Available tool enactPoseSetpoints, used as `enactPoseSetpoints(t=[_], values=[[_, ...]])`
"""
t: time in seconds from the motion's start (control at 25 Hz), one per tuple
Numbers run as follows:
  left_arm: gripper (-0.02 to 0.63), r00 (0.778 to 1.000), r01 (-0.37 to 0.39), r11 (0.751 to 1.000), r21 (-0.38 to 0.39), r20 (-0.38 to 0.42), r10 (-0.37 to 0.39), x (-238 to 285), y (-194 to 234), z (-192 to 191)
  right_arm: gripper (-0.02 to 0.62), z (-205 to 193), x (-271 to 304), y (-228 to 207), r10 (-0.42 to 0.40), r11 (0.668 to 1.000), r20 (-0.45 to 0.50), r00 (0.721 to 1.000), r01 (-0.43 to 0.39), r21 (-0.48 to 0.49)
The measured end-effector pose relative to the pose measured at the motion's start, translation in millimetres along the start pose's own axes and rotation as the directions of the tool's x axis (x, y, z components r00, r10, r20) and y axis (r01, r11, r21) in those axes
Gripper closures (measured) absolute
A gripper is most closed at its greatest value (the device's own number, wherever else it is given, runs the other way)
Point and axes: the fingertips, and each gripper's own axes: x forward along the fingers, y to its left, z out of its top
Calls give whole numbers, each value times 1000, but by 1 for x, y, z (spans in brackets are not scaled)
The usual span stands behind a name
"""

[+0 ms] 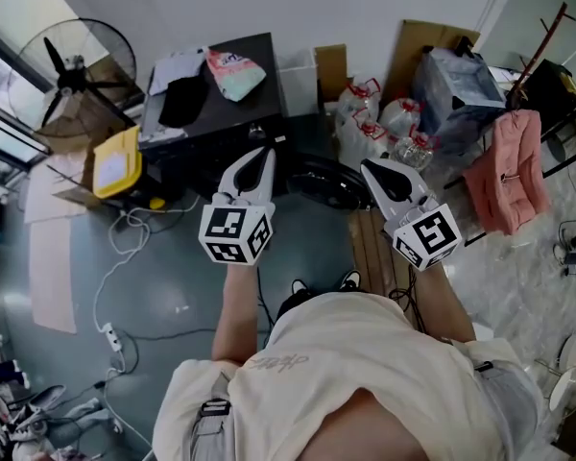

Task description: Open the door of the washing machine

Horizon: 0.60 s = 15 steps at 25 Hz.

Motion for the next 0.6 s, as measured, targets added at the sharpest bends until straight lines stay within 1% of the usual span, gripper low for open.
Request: enactPoseSetpoints(t=[0.12,0.36,0.48,0.6], values=[[589,1000,15,1000,-3,-15,-15,-1,2,-9,594,-12,0,4,-17,1000,-24,1000,17,18],[589,1000,19,999,-30,-21,-19,-7,12,-23,594,-18,1,6,-68,997,-35,997,69,32],[589,999,30,999,-34,-33,-31,-7,18,-31,595,-26,4,10,-81,995,-44,996,84,59],[589,998,45,998,-34,-43,-46,-5,26,-36,594,-32,7,17,-95,993,-50,994,99,64]])
